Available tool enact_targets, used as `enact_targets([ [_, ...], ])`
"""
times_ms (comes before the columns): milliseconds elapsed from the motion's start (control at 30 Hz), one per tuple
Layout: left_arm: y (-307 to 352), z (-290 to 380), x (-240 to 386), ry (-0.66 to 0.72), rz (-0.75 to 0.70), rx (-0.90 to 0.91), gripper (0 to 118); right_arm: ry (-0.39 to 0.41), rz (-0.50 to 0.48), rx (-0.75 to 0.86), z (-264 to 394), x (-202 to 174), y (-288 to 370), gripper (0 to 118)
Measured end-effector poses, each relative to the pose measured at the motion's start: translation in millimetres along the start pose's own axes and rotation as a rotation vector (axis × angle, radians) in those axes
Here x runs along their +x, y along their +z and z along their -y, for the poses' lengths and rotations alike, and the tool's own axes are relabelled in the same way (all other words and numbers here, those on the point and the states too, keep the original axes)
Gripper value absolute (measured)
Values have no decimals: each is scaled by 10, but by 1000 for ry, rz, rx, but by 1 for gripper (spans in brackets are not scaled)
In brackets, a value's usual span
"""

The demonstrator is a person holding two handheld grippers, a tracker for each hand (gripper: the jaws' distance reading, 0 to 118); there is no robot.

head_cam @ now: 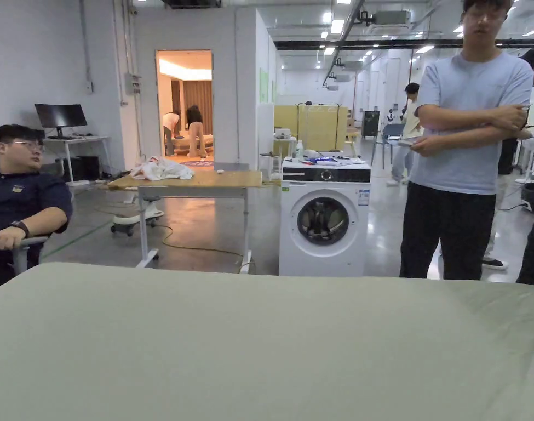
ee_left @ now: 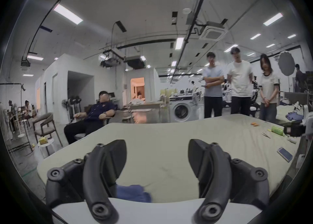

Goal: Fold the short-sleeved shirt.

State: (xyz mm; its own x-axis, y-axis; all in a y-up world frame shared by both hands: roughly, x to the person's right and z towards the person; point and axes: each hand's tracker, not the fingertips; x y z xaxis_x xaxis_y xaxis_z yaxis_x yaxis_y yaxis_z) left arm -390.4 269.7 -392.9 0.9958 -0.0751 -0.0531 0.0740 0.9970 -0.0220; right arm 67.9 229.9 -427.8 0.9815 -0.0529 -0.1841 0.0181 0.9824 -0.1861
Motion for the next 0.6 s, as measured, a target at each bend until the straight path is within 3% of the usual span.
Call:
enact_targets([
  [133, 145, 128, 341, -61, 74, 28, 21, 31, 43, 27, 15, 16, 129, 0],
  [233, 333, 141, 489, -56, 56, 50, 1, 98, 94, 32, 11, -59, 266, 0],
  [600, 435, 67, 507, -65, 43, 65, 0, 79, 82, 66, 57, -73, 323, 0],
])
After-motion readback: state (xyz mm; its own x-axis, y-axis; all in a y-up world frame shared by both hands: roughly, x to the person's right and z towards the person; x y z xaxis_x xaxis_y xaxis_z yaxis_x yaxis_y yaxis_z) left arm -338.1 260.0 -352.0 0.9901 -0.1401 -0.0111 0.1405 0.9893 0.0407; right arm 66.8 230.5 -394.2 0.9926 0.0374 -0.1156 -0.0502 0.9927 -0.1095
